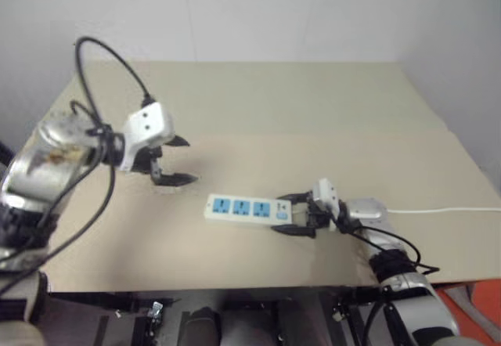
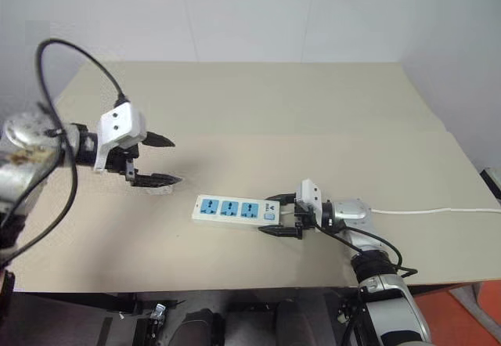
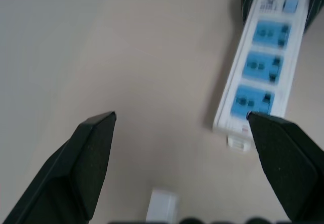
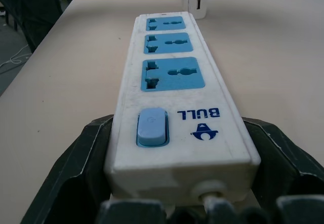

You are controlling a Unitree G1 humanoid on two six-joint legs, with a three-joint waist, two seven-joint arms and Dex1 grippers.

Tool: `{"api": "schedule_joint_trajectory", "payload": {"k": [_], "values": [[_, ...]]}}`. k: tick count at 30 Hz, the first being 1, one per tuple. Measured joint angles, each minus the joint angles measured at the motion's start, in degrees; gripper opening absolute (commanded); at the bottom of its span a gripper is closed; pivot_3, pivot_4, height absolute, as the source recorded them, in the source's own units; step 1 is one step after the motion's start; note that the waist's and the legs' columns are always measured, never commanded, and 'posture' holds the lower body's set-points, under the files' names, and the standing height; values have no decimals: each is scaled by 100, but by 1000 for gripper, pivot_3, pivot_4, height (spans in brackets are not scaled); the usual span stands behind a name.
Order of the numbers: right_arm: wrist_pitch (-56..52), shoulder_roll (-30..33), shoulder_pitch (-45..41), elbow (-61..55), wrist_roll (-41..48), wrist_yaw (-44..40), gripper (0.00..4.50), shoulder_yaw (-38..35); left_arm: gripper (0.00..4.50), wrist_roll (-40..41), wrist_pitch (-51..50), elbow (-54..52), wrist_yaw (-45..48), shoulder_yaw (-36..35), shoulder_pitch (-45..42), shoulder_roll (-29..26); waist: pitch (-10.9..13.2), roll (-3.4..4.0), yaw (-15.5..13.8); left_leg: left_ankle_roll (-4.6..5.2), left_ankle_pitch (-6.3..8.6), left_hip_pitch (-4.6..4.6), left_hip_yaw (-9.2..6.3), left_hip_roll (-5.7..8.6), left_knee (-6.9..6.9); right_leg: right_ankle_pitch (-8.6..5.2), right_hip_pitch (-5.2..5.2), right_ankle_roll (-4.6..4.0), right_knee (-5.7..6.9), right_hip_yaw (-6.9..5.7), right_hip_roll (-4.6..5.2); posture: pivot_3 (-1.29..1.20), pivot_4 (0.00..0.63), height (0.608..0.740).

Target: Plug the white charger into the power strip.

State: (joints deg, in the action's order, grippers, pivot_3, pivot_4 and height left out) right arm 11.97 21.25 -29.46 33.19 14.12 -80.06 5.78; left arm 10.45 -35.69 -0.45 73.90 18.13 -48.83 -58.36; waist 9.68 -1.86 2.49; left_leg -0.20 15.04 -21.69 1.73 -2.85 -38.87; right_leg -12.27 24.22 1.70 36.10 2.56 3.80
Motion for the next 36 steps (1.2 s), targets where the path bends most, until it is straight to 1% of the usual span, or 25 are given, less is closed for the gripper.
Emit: {"api": "schedule_joint_trajectory", "payload": {"k": [4, 6, 7, 9, 13, 15, 18, 26, 36], "values": [[-115, -13, 5, -59, 2, 42, 3435, 35, 4500, -890, 89, 771, 634, 1121, -805, 351, 0, -1, 11, 0, 0, -6, -1, -4, -1, 1, 6, -2, 0, 4, -7, 0, 150, 740], [-136, -16, 20, -89, 0, 58, 3435, 47, 4500, -1300, 285, 1199, 912, 1531, -1184, 586, 0, -1, 14, 1, 0, -8, -1, -5, -1, 1, 9, -2, 0, 5, -7, 0, 150, 740], [-148, -14, 25, -100, -9, 64, 3435, 57, 4500, -1597, 432, 1561, 1044, 1796, -1482, 800, 0, -1, 0, 1, 0, -9, -2, -5, -3, 1, 7, -2, 0, 3, -8, 0, 150, 740], [-151, -30, 31, -128, -20, 94, 3435, 81, 4500, -2034, 749, 2076, 1189, 2136, -1817, 1121, 0, -1, 10, 1, 0, -7, 0, -4, -3, 1, 7, -2, 0, 8, -8, 0, 150, 740], [-203, -39, 63, -236, -23, 175, 3435, 111, 4500, -2736, 1440, 2982, 1246, 2571, -2034, 1549, 0, -1, 42, 2, 1, -8, -1, -7, -1, 1, 13, -3, 2, 11, -9, 0, 150, 740], [-221, -36, 135, -330, -21, 233, 3435, 119, 4500, -2961, 1697, 3407, 1299, 2623, -2055, 1685, 1, -2, 37, 2, 1, -15, -1, -7, -2, 1, 16, -3, 1, 10, -9, 0, 150, 740], [-247, -26, 240, -468, -20, 320, 3435, 116, 4500, -3210, 1942, 3649, 1407, 2623, -2056, 1723, 1, -2, 28, 3, 1, -21, -1, -7, -3, 1, 17, -3, -1, 10, -9, 0, 150, 740], [-328, -21, 355, -654, -19, 437, 3435, 129, 4500, -3584, 2041, 3719, 1465, 2570, -1897, 1828, 1, -2, 20, 3, 2, -20, -2, -8, -3, 1, 17, -2, 0, 10, -9, 0, 150, 740], [-367, -10, 355, -677, -18, 444, 3435, 131, 4500, -3722, 1950, 3664, 1594, 2395, -1749, 1918, 1, -2, 17, 3, 2, -20, -3, -9, -4, 1, 16, -2, 1, 9, -9, 0, 150, 740]]}}
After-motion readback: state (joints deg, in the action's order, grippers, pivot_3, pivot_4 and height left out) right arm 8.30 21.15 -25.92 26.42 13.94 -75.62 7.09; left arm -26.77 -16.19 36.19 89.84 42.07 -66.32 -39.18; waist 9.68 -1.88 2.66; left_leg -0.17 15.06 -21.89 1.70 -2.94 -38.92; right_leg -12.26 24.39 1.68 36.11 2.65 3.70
